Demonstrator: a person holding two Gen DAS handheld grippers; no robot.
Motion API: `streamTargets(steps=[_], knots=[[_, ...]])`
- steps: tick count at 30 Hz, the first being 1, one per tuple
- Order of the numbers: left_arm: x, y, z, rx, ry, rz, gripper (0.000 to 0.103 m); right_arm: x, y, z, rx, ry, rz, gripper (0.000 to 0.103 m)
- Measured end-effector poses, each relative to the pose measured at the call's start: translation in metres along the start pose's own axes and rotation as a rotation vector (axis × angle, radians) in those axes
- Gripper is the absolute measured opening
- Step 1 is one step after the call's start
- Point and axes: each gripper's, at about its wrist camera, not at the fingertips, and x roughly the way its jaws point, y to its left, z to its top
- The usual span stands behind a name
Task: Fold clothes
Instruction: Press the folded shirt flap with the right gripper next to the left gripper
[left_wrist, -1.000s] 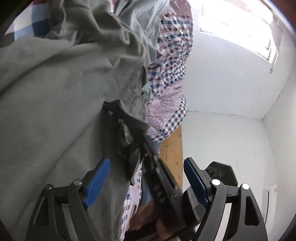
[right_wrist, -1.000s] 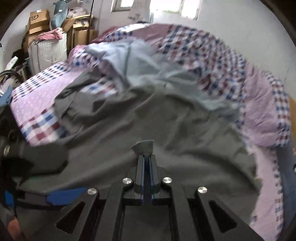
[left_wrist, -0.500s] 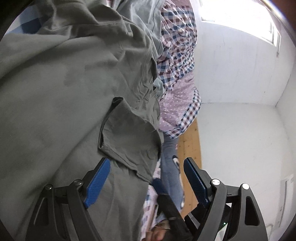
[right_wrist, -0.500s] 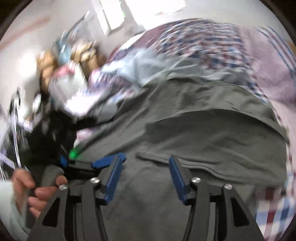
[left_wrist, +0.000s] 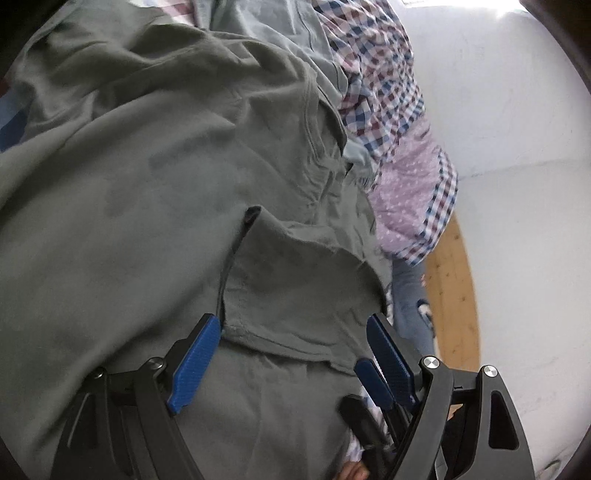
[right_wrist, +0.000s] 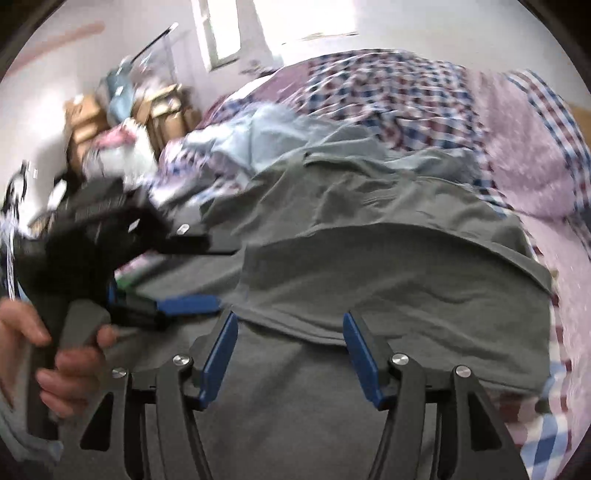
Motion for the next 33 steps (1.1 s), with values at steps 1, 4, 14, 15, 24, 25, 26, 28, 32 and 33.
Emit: streamTargets(steps=[1, 4, 14, 15, 24, 25, 26, 28, 32, 33], knots=[[0.002, -0.001, -0.001, 0.014, 0.008, 0.011, 0.085, 0.006, 0.004, -0.001, -0.026, 0.014, -0.004, 0.063], [0.003, -0.004, -0.005, 0.053, 0.03, 0.044, 0.085, 0.022, 0.011, -0.005, -0.086, 0.059, -0.045, 0.062], [0.0, 0.001, -0.004, 0.033, 0.039, 0.011, 0.085, 0.048, 0.026, -0.006, -0.224, 0.114, -0.168, 0.062], [-0.002, 0.003, -0.003, 0.021, 0.039, -0.004, 0.085, 0.049, 0.028, -0.006, -0.23, 0.116, -0.174, 0.062], [-0.006, 0.013, 0.002, -0.049, 0.038, -0.084, 0.085, 0.063, 0.037, -0.005, -0.28, 0.133, -0.213, 0.063], [-0.006, 0.014, 0.003, -0.053, 0.038, -0.088, 0.085, 0.064, 0.037, -0.005, -0.281, 0.132, -0.216, 0.063], [-0.007, 0.014, 0.003, -0.059, 0.038, -0.094, 0.085, 0.064, 0.038, -0.004, -0.285, 0.13, -0.219, 0.063], [-0.007, 0.015, 0.004, -0.068, 0.038, -0.105, 0.085, 0.066, 0.04, -0.004, -0.296, 0.128, -0.224, 0.063], [-0.005, 0.014, 0.004, -0.069, 0.039, -0.103, 0.085, 0.069, 0.044, -0.002, -0.328, 0.121, -0.23, 0.061], [-0.004, 0.014, 0.003, -0.068, 0.039, -0.101, 0.085, 0.069, 0.045, -0.002, -0.332, 0.118, -0.226, 0.057]])
